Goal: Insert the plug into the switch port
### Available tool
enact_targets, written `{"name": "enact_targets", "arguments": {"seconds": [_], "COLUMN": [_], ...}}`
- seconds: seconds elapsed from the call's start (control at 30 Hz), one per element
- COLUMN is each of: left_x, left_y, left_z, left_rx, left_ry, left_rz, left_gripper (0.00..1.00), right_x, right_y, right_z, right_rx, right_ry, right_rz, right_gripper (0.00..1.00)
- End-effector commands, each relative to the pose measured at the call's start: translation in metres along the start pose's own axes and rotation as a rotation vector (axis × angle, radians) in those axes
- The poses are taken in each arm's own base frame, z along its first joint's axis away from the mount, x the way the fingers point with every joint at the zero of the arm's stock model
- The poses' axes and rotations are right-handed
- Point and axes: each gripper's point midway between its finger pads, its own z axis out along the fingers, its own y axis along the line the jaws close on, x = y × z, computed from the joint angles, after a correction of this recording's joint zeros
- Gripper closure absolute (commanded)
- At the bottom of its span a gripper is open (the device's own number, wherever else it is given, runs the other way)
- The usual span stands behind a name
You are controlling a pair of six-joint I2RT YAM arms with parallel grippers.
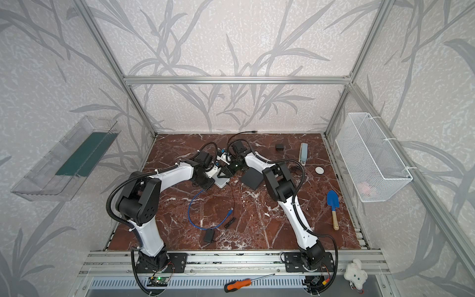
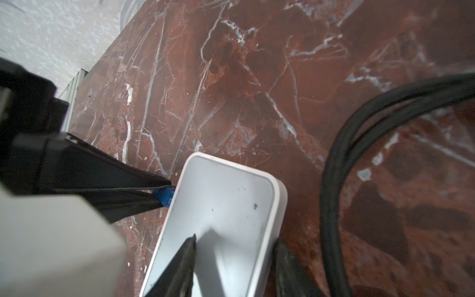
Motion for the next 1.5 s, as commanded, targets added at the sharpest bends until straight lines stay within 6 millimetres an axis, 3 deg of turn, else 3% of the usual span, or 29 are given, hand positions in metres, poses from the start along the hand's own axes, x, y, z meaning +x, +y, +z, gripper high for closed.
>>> {"name": "enact_targets", "arguments": {"seconds": [0.0,0.17,0.3,0.37,0.4,0.43,0.47,0.6,0.73,0.87,0.97,1.13,1.27,1.37,1.47], "left_x": [-0.11,-0.065,-0.052,-0.054,-0.053,-0.052,-0.049,-0.015,0.026,0.075,0.087,0.085,0.075,0.078,0.077], "left_y": [0.015,0.021,0.033,0.053,0.066,0.079,0.096,0.153,0.187,0.2,0.195,0.187,0.172,0.168,0.169], "left_z": [-0.061,-0.058,-0.059,-0.064,-0.068,-0.072,-0.078,-0.108,-0.136,-0.12,-0.104,-0.085,-0.075,-0.07,-0.071], "left_rx": [-0.085,-0.05,-0.026,-0.072,-0.097,-0.121,-0.167,-0.362,-0.493,-0.518,-0.544,-0.52,-0.467,-0.477,-0.48], "left_ry": [-0.409,-0.251,-0.235,-0.267,-0.292,-0.318,-0.348,-0.452,-0.599,-0.63,-0.664,-0.768,-0.863,-0.877,-0.884], "left_rz": [0.076,0.004,-0.068,-0.151,-0.218,-0.28,-0.363,-0.62,-0.775,-0.844,-0.824,-0.795,-0.695,-0.682,-0.681], "left_gripper": [0.87,0.71,0.64,0.6,0.52,0.09,0.01,0.01,0.01,0.04,0.04,0.06,0.03,0.02,0.01], "right_x": [-0.005,-0.051,-0.07,-0.076,-0.077,-0.076,-0.074,-0.042,0.016,0.075,0.104,0.125,0.145,0.16,0.168], "right_y": [0.053,0.008,-0.008,-0.009,-0.009,-0.009,-0.008,-0.016,-0.036,-0.054,-0.062,-0.058,-0.058,-0.059,-0.066], "right_z": [0.011,-0.045,-0.08,-0.099,-0.11,-0.12,-0.132,-0.186,-0.245,-0.289,-0.317,-0.323,-0.329,-0.318,-0.33], "right_rx": [-0.127,0.02,0.11,0.164,0.199,0.239,0.29,0.584,0.807,1.037,1.228,1.284,1.338,1.299,1.345], "right_ry": [0.027,-0.12,-0.172,-0.187,-0.197,-0.204,-0.219,-0.293,-0.401,-0.456,-0.45,-0.324,-0.348,-0.387,-0.486], "right_rz": [0.136,0.168,0.164,0.161,0.157,0.158,0.153,0.155,0.271,0.28,0.301,0.216,0.18,0.157,0.159], "right_gripper": [0.46,0.41,0.38,0.35,0.2,0.11,0.0,0.01,0.01,0.01,0.01,0.01,0.01,0.01,0.01]}}
